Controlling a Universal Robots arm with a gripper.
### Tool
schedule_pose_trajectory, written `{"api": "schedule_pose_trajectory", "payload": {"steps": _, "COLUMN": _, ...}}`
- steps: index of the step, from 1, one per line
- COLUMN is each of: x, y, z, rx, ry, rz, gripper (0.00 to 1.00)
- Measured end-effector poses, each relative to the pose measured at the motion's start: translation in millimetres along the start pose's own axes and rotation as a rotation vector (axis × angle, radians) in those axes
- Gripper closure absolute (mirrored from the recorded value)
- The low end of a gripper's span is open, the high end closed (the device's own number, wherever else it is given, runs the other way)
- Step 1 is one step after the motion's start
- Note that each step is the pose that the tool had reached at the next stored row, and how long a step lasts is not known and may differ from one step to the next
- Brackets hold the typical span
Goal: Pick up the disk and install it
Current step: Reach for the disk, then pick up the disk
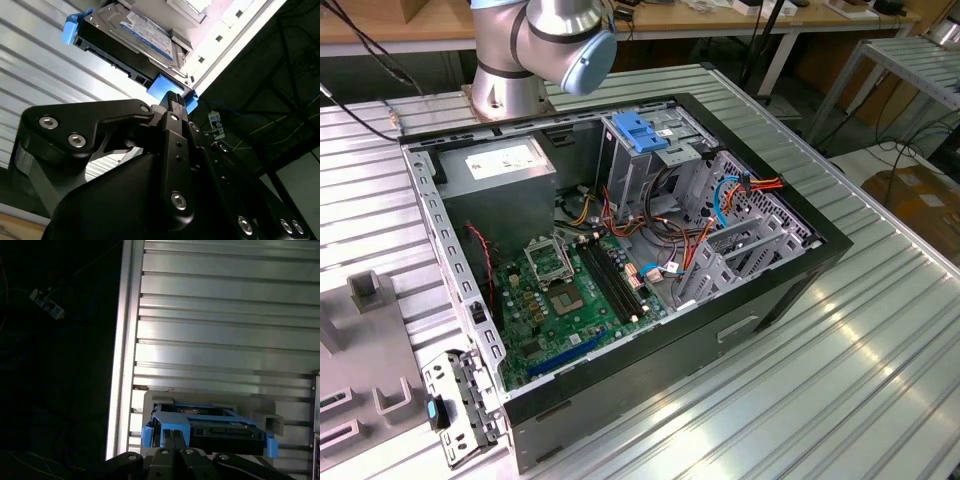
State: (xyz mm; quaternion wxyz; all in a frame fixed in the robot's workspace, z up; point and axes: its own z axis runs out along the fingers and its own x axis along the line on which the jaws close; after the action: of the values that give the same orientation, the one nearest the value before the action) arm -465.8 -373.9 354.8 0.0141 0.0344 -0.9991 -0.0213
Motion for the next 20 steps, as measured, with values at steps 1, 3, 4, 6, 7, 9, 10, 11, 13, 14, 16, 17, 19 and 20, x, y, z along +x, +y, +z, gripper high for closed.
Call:
{"api": "schedule_pose_trajectory", "payload": {"steps": 1, "x": 0.5, "y": 0.1, "z": 0.0, "rx": 0.0000, "ry": 0.0000, "rz": 0.000, "gripper": 0.89}}
{"api": "schedule_pose_trajectory", "payload": {"steps": 3, "x": 2.3, "y": 0.2, "z": 0.1, "rx": -0.0001, "ry": -0.0001, "rz": 0.000, "gripper": 0.89}}
{"api": "schedule_pose_trajectory", "payload": {"steps": 4, "x": 2.5, "y": 0.2, "z": 0.1, "rx": 0.0000, "ry": -0.0001, "rz": 0.000, "gripper": 0.89}}
{"api": "schedule_pose_trajectory", "payload": {"steps": 6, "x": 2.6, "y": 0.2, "z": 0.2, "rx": -0.0001, "ry": -0.0001, "rz": 0.000, "gripper": 0.89}}
{"api": "schedule_pose_trajectory", "payload": {"steps": 7, "x": 2.8, "y": 0.2, "z": 0.1, "rx": 0.0000, "ry": 0.0000, "rz": 0.000, "gripper": 0.89}}
{"api": "schedule_pose_trajectory", "payload": {"steps": 9, "x": 2.9, "y": 0.2, "z": 0.1, "rx": 0.0000, "ry": -0.0001, "rz": 0.000, "gripper": 0.89}}
{"api": "schedule_pose_trajectory", "payload": {"steps": 10, "x": 2.9, "y": 0.2, "z": 0.1, "rx": -0.0001, "ry": 0.0000, "rz": 0.000, "gripper": 0.89}}
{"api": "schedule_pose_trajectory", "payload": {"steps": 11, "x": 2.9, "y": 0.2, "z": 0.1, "rx": 0.0000, "ry": 0.0001, "rz": -0.003, "gripper": 0.89}}
{"api": "schedule_pose_trajectory", "payload": {"steps": 13, "x": 2.9, "y": 0.2, "z": 0.1, "rx": 0.0003, "ry": 0.0005, "rz": -0.012, "gripper": 0.89}}
{"api": "schedule_pose_trajectory", "payload": {"steps": 14, "x": 2.9, "y": 0.2, "z": 0.2, "rx": 0.0005, "ry": 0.0009, "rz": -0.024, "gripper": 0.89}}
{"api": "schedule_pose_trajectory", "payload": {"steps": 16, "x": 2.9, "y": 0.2, "z": 0.1, "rx": 0.0014, "ry": 0.0023, "rz": -0.053, "gripper": 0.89}}
{"api": "schedule_pose_trajectory", "payload": {"steps": 17, "x": 2.9, "y": 0.2, "z": 0.1, "rx": 0.0017, "ry": 0.0028, "rz": -0.067, "gripper": 0.89}}
{"api": "schedule_pose_trajectory", "payload": {"steps": 19, "x": 2.9, "y": 0.2, "z": 0.1, "rx": 0.0032, "ry": 0.0053, "rz": -0.123, "gripper": 0.89}}
{"api": "schedule_pose_trajectory", "payload": {"steps": 20, "x": 2.9, "y": 0.2, "z": 0.1, "rx": 0.0035, "ry": 0.0057, "rz": -0.133, "gripper": 0.89}}
